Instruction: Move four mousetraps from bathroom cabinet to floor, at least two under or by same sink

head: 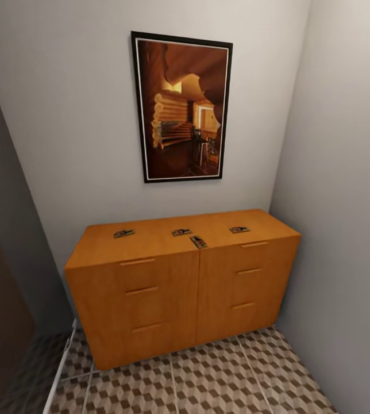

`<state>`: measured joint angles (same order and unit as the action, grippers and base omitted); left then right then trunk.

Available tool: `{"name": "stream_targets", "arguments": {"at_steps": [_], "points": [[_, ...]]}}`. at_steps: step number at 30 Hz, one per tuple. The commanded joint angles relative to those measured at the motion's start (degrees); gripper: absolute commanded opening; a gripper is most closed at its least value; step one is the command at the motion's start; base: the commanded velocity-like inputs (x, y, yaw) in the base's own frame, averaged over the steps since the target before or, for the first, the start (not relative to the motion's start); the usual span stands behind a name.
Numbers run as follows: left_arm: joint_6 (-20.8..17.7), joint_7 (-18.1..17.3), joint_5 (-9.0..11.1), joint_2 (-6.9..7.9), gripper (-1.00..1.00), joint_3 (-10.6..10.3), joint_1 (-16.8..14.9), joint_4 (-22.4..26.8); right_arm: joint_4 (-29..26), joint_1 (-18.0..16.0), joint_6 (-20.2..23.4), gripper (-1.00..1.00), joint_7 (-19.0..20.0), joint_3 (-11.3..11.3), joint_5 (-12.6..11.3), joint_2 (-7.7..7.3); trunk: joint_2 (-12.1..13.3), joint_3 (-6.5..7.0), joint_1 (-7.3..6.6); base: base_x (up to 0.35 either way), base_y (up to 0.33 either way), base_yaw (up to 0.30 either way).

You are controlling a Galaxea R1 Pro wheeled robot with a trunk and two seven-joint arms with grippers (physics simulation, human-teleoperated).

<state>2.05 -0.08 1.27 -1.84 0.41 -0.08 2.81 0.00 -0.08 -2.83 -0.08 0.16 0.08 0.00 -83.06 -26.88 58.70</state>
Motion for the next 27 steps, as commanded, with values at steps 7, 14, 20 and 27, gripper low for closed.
{"name": "stream_targets", "arguments": {"at_steps": [7, 14, 20, 27], "points": [[0.1, 0.0, 0.1, -0.01, 1.00, 0.0, 0.0, 0.0, 0.0, 0.0, -0.2, 1.00, 0.0, 0.0, 0.0, 0.00, 0.0, -0.05, 0.03, 0.322, 0.000, 0.000], [0.1, 0.0, 0.1, -0.01, 1.00, 0.0, 0.0, 0.0, 0.0, 0.0, -0.2, 1.00, 0.0, 0.0, 0.0, 0.00, 0.0, -0.05, 0.03, 0.322, 0.000, 0.000], [0.1, 0.0, 0.1, -0.01, 1.00, 0.0, 0.0, 0.0, 0.0, 0.0, -0.2, 1.00, 0.0, 0.0, 0.0, 0.00, 0.0, -0.05, 0.03, 0.322, 0.000, 0.000], [0.2, 0.0, 0.1, -0.01, 1.00, 0.0, 0.0, 0.0, 0.0, 0.0, -0.2, 1.00, 0.0, 0.0, 0.0, 0.00, 0.0, -0.05, 0.03, 0.316, 0.000, 0.027]]}}
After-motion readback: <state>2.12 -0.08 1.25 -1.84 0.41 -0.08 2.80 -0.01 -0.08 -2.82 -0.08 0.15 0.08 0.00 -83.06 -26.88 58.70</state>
